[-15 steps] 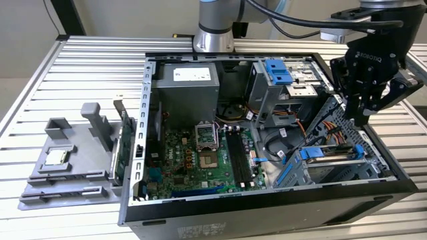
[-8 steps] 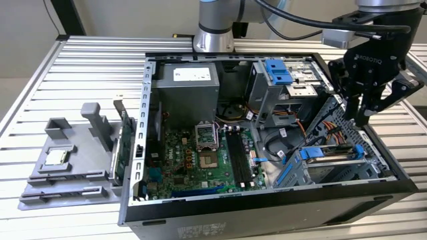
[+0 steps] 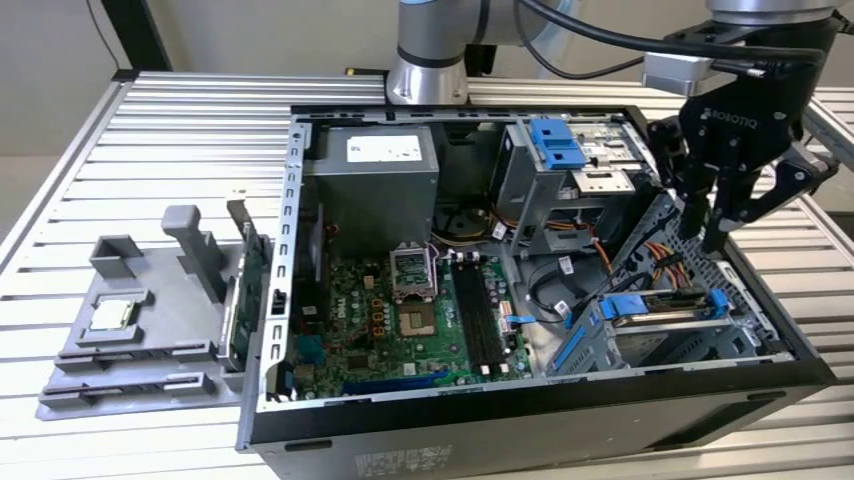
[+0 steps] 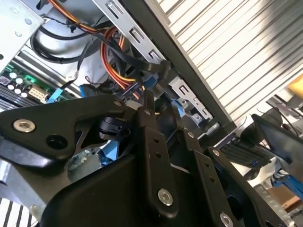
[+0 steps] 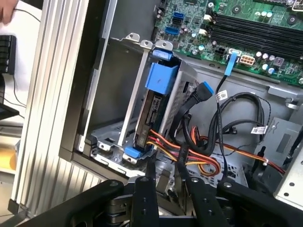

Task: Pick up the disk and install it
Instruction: 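Insert the second disk wire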

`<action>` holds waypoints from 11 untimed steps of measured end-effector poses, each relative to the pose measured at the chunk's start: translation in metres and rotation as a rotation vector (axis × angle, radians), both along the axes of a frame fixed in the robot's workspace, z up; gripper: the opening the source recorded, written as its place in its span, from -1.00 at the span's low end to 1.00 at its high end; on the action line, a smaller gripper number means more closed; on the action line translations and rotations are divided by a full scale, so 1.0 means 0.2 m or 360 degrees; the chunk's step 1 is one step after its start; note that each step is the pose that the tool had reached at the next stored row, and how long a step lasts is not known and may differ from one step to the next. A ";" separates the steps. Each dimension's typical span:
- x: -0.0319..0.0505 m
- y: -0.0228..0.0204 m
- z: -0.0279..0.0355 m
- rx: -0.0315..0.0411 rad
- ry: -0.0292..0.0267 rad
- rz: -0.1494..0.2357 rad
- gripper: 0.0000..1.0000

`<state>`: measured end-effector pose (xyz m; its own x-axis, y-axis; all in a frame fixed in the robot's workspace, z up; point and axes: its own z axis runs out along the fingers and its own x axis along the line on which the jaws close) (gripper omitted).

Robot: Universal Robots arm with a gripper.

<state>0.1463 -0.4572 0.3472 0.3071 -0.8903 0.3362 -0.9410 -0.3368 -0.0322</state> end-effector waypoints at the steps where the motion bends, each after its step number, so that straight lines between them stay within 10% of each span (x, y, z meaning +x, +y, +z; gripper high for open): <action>1: 0.000 0.008 -0.004 0.0000 0.00000 0.0003 1.00; 11: 0.003 0.027 -0.015 0.0000 0.00006 0.0138 1.00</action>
<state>0.1469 -0.4517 0.3443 0.3831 -0.8604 0.3362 -0.9084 -0.4169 -0.0318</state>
